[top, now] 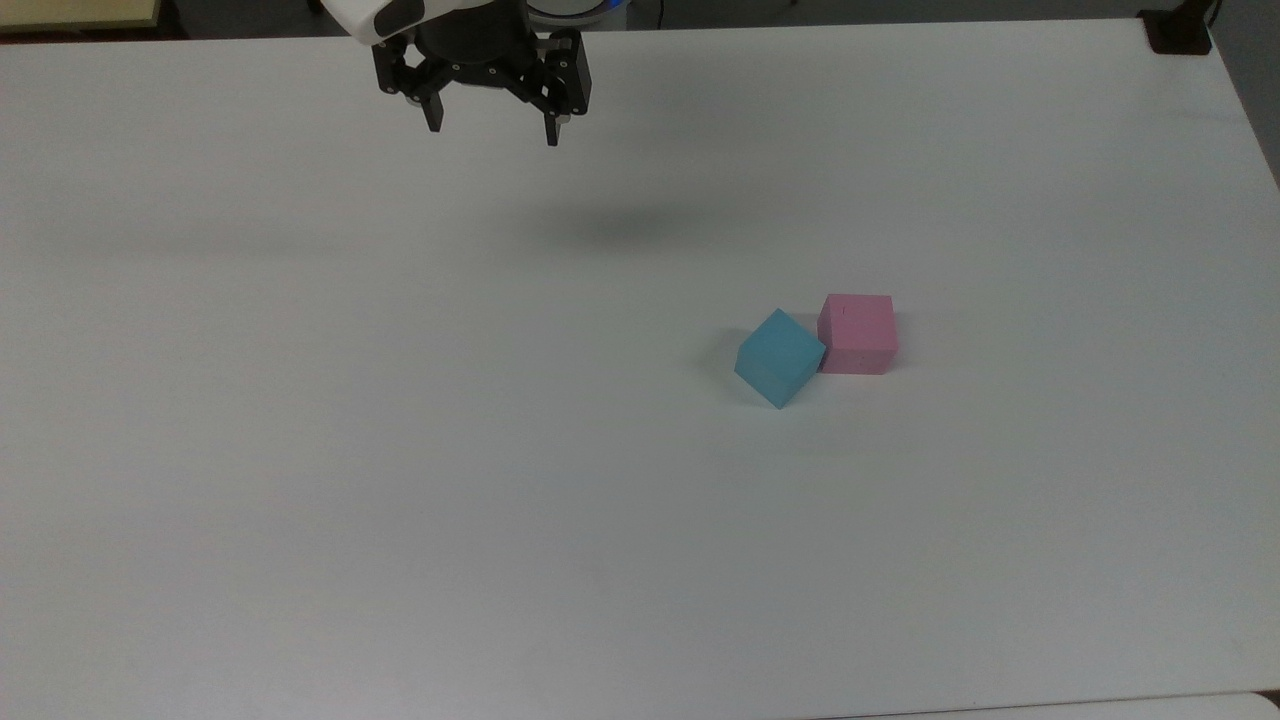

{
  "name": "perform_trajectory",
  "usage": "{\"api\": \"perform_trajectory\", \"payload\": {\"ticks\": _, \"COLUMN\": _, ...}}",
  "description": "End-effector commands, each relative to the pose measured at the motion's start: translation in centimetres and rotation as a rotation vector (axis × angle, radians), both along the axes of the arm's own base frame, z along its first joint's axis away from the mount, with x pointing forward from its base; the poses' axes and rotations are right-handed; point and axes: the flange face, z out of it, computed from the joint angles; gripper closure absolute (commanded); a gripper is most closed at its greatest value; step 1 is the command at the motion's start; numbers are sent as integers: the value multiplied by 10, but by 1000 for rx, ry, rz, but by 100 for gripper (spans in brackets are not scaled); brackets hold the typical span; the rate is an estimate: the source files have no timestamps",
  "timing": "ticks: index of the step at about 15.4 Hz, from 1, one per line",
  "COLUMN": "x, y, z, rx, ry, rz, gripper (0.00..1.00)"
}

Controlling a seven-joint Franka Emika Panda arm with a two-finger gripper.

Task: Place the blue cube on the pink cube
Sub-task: 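Move the open gripper down over the light-blue cube, then close the gripper on the light-blue cube and lift it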

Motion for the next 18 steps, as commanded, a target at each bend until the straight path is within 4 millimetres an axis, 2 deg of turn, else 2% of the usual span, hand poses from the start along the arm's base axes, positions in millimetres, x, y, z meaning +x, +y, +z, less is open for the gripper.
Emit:
{"api": "perform_trajectory", "payload": {"ticks": 1, "x": 5, "y": 35, "z": -14, "rx": 9, "ry": -1, "rz": 69, "gripper": 0}}
{"api": "perform_trajectory", "payload": {"ticks": 4, "x": 18, "y": 80, "z": -42, "rx": 14, "ry": -16, "rz": 144, "gripper": 0}}
{"api": "perform_trajectory", "payload": {"ticks": 6, "x": 29, "y": 106, "z": -72, "rx": 8, "ry": -7, "rz": 193, "gripper": 0}}
{"api": "perform_trajectory", "payload": {"ticks": 8, "x": 38, "y": 141, "z": -106, "rx": -13, "ry": -11, "rz": 271, "gripper": 0}}
{"api": "perform_trajectory", "payload": {"ticks": 11, "x": 45, "y": 178, "z": -150, "rx": -23, "ry": -10, "rz": 422, "gripper": 0}}
{"api": "perform_trajectory", "payload": {"ticks": 16, "x": 45, "y": 217, "z": -184, "rx": -43, "ry": -18, "rz": 618, "gripper": 0}}
{"api": "perform_trajectory", "payload": {"ticks": 18, "x": 44, "y": 234, "z": -203, "rx": -77, "ry": -15, "rz": 672, "gripper": 0}}
